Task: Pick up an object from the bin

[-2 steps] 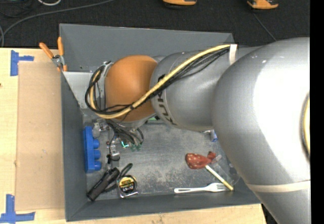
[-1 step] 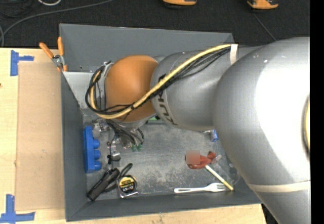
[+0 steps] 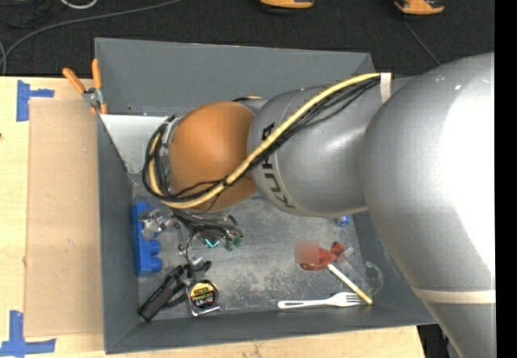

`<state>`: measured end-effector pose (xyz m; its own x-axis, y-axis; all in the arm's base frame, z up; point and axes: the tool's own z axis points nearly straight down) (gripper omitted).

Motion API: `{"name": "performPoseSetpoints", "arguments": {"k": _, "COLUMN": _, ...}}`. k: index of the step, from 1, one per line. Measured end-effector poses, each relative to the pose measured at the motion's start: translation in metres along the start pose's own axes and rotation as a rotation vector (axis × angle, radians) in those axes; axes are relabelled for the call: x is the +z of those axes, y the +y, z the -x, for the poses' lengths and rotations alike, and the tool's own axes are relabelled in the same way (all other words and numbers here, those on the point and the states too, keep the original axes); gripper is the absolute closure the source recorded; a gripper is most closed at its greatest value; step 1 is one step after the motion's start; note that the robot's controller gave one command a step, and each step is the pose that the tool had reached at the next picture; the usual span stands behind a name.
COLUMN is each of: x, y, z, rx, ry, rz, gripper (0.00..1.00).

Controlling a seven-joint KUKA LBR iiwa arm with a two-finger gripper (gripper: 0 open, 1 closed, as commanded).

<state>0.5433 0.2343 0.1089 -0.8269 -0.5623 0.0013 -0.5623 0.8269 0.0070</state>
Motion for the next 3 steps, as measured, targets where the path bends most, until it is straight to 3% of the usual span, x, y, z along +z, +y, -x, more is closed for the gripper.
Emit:
{"name": "performPoseSetpoints", "arguments": {"k": 1, "x": -0.003, "y": 0.006, "z": -0.009, "rx": -0.058, "ry": 0.000, "rz": 0.001, "gripper": 0.00}}
{"name": "performPoseSetpoints", "arguments": {"k": 2, "x": 0.039, "y": 0.031, "z": -0.032, "rx": -0.193, "ry": 0.003, "rz": 0.002, "gripper": 1.00}}
{"name": "performPoseSetpoints", "arguments": {"k": 3, "x": 0.040, "y": 0.032, "z": -0.031, "rx": -0.193, "ry": 0.000, "rz": 0.002, "gripper": 0.00}}
